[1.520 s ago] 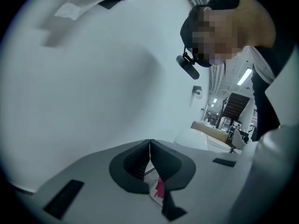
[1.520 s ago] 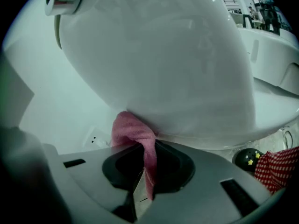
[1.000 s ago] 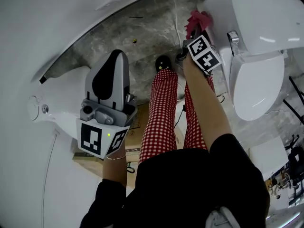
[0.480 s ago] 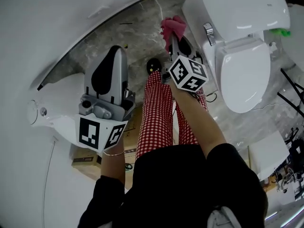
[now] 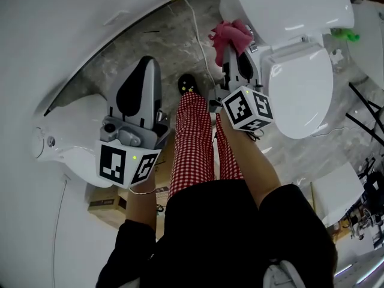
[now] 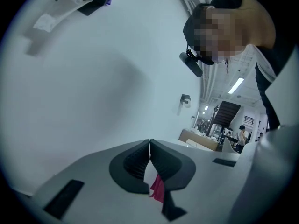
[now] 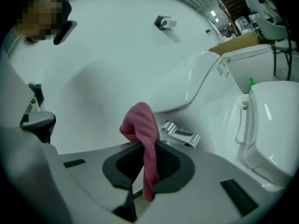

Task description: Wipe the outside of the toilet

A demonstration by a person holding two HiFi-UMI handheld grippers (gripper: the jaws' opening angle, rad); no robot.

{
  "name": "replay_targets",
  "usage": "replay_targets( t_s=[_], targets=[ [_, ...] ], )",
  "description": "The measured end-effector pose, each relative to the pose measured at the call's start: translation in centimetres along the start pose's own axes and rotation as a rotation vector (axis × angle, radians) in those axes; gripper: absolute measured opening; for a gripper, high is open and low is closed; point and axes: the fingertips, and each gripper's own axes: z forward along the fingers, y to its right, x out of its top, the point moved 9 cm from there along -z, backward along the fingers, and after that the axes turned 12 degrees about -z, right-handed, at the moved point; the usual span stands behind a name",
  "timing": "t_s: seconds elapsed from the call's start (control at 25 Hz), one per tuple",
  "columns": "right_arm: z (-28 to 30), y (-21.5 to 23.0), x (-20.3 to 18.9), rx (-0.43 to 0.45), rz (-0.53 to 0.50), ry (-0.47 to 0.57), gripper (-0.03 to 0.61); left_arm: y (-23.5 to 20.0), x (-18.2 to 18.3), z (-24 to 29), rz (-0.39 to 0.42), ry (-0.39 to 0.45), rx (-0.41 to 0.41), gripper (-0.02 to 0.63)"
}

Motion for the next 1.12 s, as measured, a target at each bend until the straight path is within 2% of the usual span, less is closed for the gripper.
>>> replay_targets(
  t_s=[0.12,0.36,0.48,0.88,1.12],
  targets=[
    [-0.6,1.1,0.0,-0.036,0.025,0.015,0.060,0.0,-0.2,0.3,-0.010,0.002,0.004,0.011],
    [-1.1,3.1,-1.4,-0.110,0.085,-0.022,0.060,0.5,-0.6,0.1,-0.018,-0.007,0.002,0.011],
    [-0.6,3.2,-1.8,-0.118,0.078,-0.020,0.060,0.3,-0.7,0.0,-0.019,-0.010,0.007,0.011],
    [1.1,3.9,-3.4,-0.184,0.184,-0.057,0.060,0.0,-0.9,0.1,-0.006,-0.012,0.005,0.011],
    [2.0,4.9,-4.5,-0.217,0.258,-0.041,0.060,-0.9,-0.6,0.0,-0.007,-0.003,0.027,0.011]
  ],
)
